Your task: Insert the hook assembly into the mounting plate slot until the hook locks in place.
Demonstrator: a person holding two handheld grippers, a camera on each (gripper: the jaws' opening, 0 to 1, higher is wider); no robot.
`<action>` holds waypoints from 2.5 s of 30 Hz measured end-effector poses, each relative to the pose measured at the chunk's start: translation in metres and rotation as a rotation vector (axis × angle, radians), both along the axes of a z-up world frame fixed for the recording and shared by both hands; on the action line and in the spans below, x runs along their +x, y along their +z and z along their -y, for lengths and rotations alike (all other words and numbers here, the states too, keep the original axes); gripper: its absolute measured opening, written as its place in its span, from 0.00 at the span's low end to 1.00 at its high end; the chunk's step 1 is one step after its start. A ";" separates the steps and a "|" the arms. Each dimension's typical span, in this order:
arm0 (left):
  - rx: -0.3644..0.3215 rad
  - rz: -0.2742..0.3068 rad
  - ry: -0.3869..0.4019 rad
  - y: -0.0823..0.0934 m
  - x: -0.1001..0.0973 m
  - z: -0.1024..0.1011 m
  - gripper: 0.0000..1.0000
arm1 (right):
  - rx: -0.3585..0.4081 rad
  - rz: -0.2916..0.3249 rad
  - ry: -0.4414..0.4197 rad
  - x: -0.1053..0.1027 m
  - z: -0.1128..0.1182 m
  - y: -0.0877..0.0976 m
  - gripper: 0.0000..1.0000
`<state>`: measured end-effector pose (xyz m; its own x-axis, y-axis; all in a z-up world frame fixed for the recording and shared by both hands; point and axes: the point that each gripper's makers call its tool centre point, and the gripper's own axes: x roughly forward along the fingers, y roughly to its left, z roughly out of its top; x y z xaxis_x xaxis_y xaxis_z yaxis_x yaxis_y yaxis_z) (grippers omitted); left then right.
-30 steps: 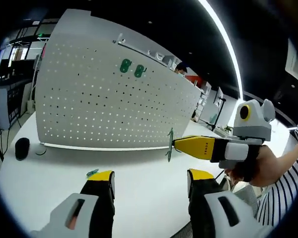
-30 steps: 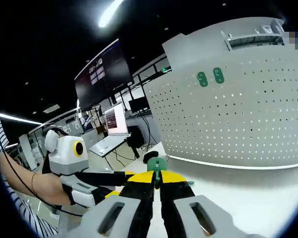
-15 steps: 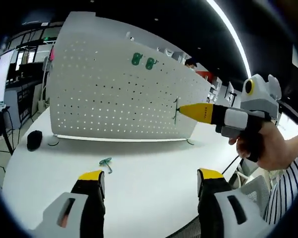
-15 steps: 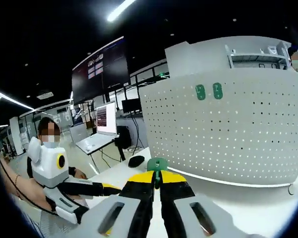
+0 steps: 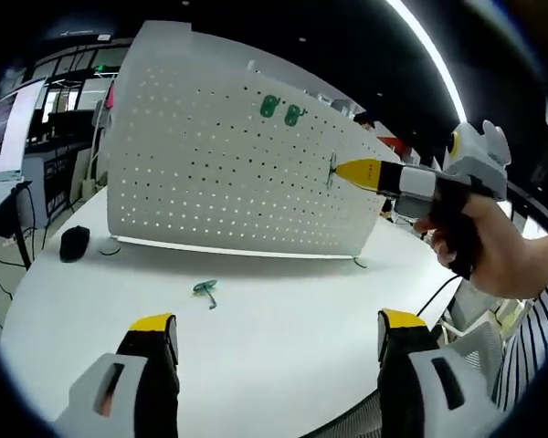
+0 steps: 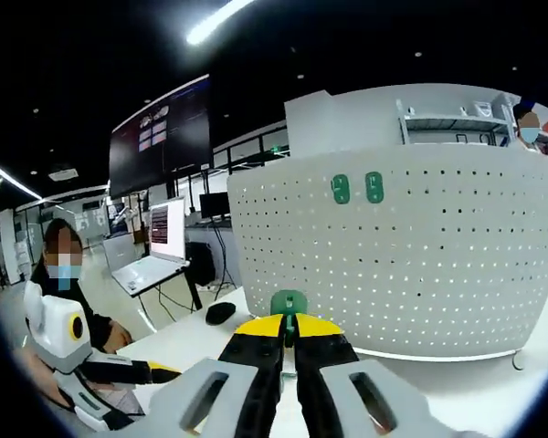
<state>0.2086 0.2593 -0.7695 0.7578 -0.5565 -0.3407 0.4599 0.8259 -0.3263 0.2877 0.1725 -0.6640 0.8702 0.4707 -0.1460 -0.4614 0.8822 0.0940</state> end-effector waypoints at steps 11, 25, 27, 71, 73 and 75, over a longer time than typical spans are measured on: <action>0.010 0.004 0.000 -0.004 -0.002 -0.001 0.95 | -0.003 0.032 -0.066 0.026 0.016 0.009 0.01; -0.011 0.008 -0.008 -0.004 -0.002 0.002 1.00 | -0.040 0.088 -0.170 0.064 0.040 0.022 0.01; -0.010 0.008 -0.009 -0.004 -0.002 0.002 1.00 | -0.043 0.100 -0.186 0.071 0.044 0.026 0.01; -0.010 -0.021 -0.038 -0.009 -0.006 0.009 1.00 | -0.123 0.314 -0.427 0.161 0.099 0.090 0.01; -0.013 -0.023 -0.038 -0.009 -0.006 0.009 0.99 | -0.119 0.317 -0.432 0.162 0.100 0.092 0.01; -0.015 -0.024 -0.036 -0.009 -0.006 0.008 1.00 | -0.122 0.316 -0.436 0.164 0.099 0.092 0.01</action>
<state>0.2030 0.2509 -0.7788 0.7288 -0.5886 -0.3500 0.4811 0.8038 -0.3500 0.4521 0.0734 -0.5716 0.9910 0.0527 0.1233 -0.0398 0.9937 -0.1048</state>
